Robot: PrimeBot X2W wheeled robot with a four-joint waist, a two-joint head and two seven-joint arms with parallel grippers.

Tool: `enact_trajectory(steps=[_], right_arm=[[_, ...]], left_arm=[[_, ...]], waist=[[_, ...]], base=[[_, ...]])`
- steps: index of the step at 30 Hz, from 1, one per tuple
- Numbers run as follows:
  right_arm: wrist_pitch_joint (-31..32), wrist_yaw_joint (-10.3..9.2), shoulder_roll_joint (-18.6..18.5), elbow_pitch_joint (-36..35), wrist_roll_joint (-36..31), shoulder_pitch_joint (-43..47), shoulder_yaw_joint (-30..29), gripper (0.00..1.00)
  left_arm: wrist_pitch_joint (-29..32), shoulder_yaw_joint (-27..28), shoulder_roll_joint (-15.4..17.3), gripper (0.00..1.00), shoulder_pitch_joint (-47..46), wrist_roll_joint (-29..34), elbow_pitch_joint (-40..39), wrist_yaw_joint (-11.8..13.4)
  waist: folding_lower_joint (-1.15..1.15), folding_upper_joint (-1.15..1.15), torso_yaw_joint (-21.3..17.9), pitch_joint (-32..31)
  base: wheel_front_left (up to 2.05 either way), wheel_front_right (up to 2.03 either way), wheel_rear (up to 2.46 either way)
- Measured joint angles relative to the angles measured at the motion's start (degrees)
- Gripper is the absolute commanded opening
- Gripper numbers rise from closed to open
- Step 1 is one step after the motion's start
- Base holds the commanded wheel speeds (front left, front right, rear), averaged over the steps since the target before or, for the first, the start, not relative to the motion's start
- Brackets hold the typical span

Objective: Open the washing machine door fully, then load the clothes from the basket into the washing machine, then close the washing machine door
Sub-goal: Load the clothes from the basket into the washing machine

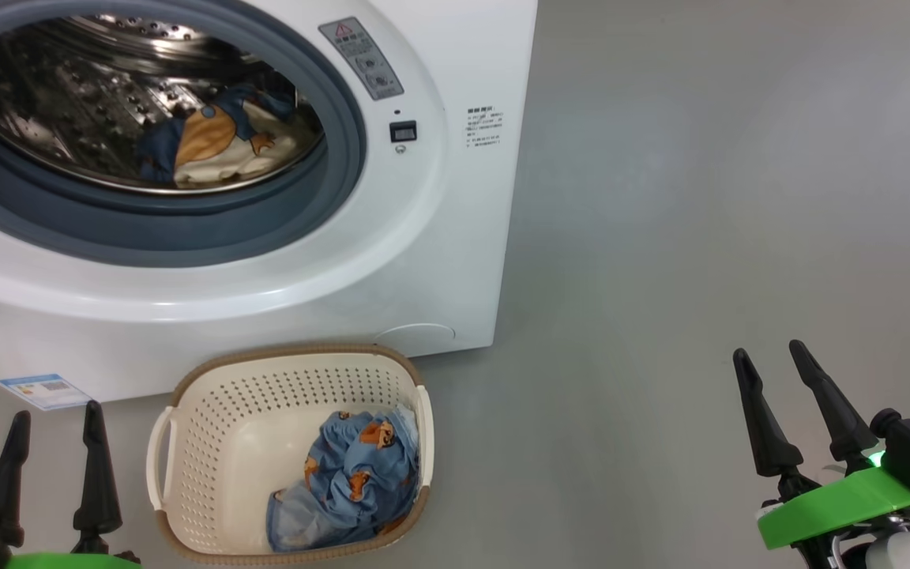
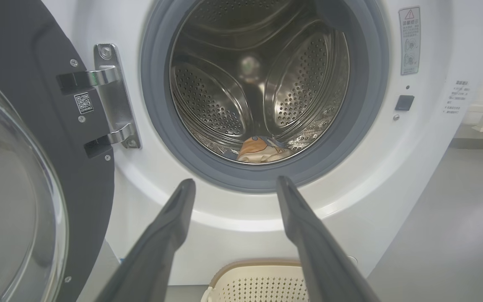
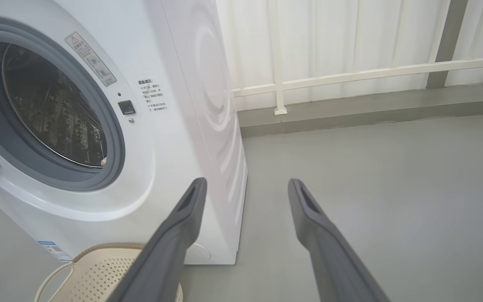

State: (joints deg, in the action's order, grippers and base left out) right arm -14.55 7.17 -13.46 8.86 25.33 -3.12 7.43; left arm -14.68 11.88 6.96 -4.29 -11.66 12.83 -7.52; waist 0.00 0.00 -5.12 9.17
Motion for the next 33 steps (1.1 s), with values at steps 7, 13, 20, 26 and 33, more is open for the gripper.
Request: enact_trajectory(steps=[7,13,20,26,33], right_arm=[[0.0,0.0,0.7,-0.6,0.0,-1.7,-0.2,1.0],[0.0,0.0,1.6,-0.9,-0.1,-3.1,-0.6,1.0],[0.0,0.0,2.6,-1.3,-0.2,-5.3,-0.7,1.0],[0.0,0.0,3.3,-1.5,-0.2,-7.2,-0.5,1.0],[0.0,0.0,4.3,-1.7,-0.2,-9.4,-0.3,1.0]], left_arm=[[0.0,-0.3,-0.8,1.0,-0.3,-0.9,0.9,0.0],[0.0,-3.0,-1.0,1.0,-2.0,-3.2,5.0,0.0],[0.0,-10.0,-0.1,1.0,-5.3,-4.9,14.8,0.0],[0.1,-18.6,2.0,1.0,-11.9,-8.3,24.8,0.0],[0.1,-27.6,3.7,1.0,-19.4,-11.9,33.8,0.0]], waist=[[0.0,0.0,-0.4,2.4],[0.0,0.0,-0.7,5.0],[0.0,0.0,-1.1,8.5],[0.0,0.0,-1.6,11.7],[0.0,0.0,-2.4,15.2]], base=[[0.0,0.0,0.0],[0.0,0.0,0.0],[0.0,0.0,0.0],[0.0,0.0,0.0],[0.0,0.0,0.0]])
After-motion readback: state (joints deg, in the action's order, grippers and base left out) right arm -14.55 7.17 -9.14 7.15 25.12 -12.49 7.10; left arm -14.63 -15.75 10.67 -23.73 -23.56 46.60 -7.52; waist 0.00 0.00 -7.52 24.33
